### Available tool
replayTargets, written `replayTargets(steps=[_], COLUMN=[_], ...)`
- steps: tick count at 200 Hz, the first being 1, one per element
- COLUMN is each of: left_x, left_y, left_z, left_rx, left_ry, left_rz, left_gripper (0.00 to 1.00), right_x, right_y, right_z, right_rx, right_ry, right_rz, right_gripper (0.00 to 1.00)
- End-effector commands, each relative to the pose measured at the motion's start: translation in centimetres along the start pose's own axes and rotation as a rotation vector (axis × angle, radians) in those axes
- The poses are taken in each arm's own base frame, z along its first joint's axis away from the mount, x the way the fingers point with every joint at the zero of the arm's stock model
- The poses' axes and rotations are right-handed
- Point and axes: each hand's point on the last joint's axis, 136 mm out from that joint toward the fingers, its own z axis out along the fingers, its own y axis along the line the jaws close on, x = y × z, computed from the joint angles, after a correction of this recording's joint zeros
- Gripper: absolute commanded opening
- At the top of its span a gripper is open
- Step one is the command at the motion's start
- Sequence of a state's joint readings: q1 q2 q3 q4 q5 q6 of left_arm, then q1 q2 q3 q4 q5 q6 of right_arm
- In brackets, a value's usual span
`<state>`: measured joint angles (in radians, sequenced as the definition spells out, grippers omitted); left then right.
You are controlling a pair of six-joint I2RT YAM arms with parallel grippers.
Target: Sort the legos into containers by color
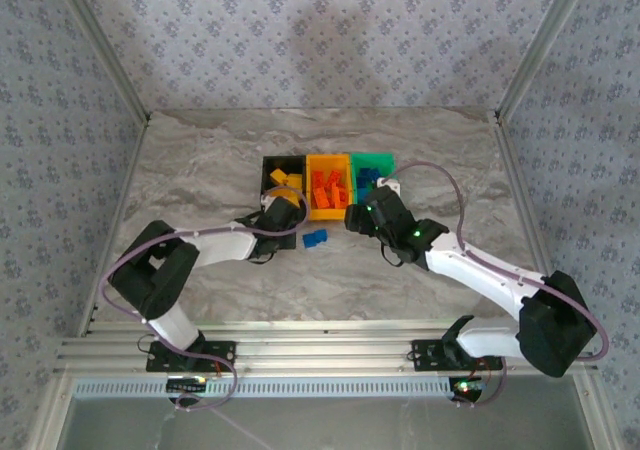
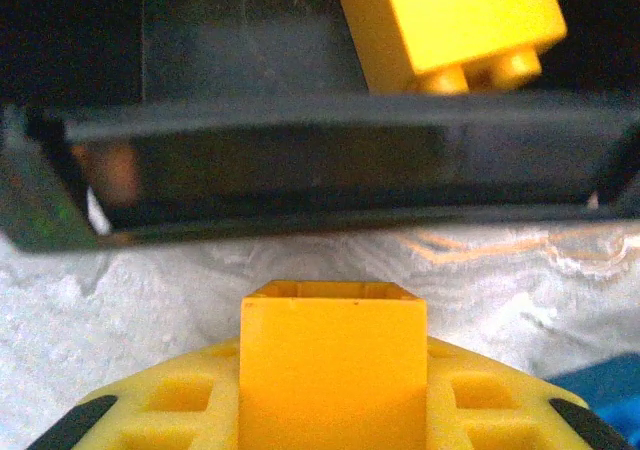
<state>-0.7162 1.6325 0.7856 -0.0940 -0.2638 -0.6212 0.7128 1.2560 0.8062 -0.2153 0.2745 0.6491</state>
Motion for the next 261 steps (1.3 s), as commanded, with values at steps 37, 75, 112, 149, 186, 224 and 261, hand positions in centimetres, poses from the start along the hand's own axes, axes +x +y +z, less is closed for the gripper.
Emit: replayTargets(steps=[37, 75, 112, 149, 186, 224, 261], left_x=[-1.8, -7.1, -12.4, -15.4, -16.8, -17.4, -17.5], left_y=[0.2, 0.3, 0.0, -0.7, -0.9, -1.7, -3.2], left_z=[-8.1, -11.4, -9.6, -5.7, -3.0, -2.9, -7.0], left_rx=[0.086, 0.08, 0.081, 0.04, 0.002, 0.031, 0.114], left_ry=[-0.131, -0.218, -0.216, -0.167, -0.13, -0.132, -0.198], left_rz=[-0.059, -0.073, -0.11, -0.098, -0.1, -0.119, -0.106], left_gripper=[0.25, 0.26, 0.27, 0.27, 0.31, 0.7, 0.9], right_x=[1.0, 2.0, 2.8, 3.6, 4.3, 4.6, 4.8], right_y=[-0.8, -1.0, -1.2, -1.2, -1.0, -0.4, 0.8], right_z=[0.4, 0.9, 0.7, 0.5, 0.4, 0.3, 0.7], right_rx=[0.006, 0.013, 0.019, 0.023, 0.021, 0.006, -0.031], right_ry=[-0.003, 0.018, 0.031, 0.042, 0.052, 0.055, 0.069], right_rz=[0.044, 0.05, 0.047, 0.044, 0.036, 0.02, -0.004], right_gripper=[0.79, 0.79, 0.79, 0.79, 0.79, 0.8, 0.83])
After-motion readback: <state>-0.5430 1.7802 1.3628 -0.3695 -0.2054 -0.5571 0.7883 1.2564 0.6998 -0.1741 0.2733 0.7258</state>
